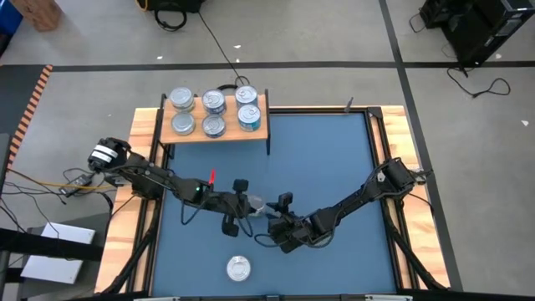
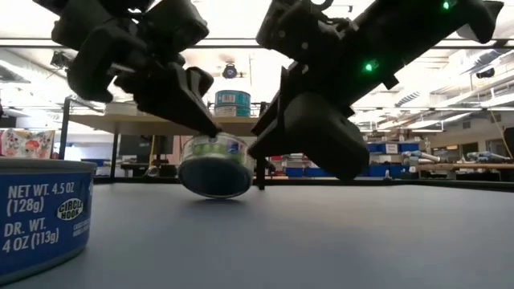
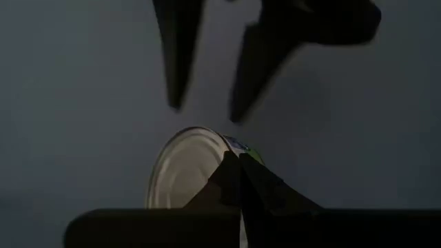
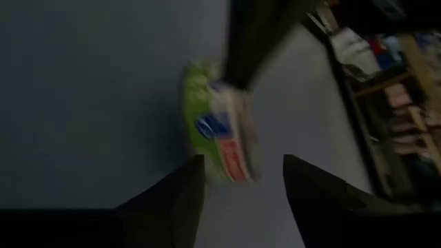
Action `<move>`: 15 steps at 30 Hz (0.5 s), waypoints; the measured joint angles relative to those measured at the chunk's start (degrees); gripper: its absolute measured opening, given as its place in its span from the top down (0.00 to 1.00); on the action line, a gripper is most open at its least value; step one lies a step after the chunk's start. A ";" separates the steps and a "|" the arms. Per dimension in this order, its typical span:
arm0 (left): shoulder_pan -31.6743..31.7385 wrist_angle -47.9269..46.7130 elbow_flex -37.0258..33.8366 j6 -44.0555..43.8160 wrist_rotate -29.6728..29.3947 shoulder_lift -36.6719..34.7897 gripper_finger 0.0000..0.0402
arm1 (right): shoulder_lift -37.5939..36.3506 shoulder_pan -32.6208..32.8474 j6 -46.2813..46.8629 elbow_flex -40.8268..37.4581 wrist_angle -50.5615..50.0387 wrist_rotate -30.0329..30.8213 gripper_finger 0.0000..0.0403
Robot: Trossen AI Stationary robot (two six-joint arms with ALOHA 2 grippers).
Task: Stack canned seafood by type on shelf
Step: Stack the green white tuna can on top of the green white tuna can on the shelf
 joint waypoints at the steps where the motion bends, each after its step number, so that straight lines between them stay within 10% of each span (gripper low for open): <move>1: 0.00 0.86 0.00 -0.01 0.51 0.05 1.00 | 0.13 0.01 -0.53 0.00 1.13 -1.16 0.49; 15: -0.02 4.06 0.04 -1.91 3.54 -0.17 1.00 | 3.37 -1.51 -1.64 -0.03 7.34 -3.81 0.47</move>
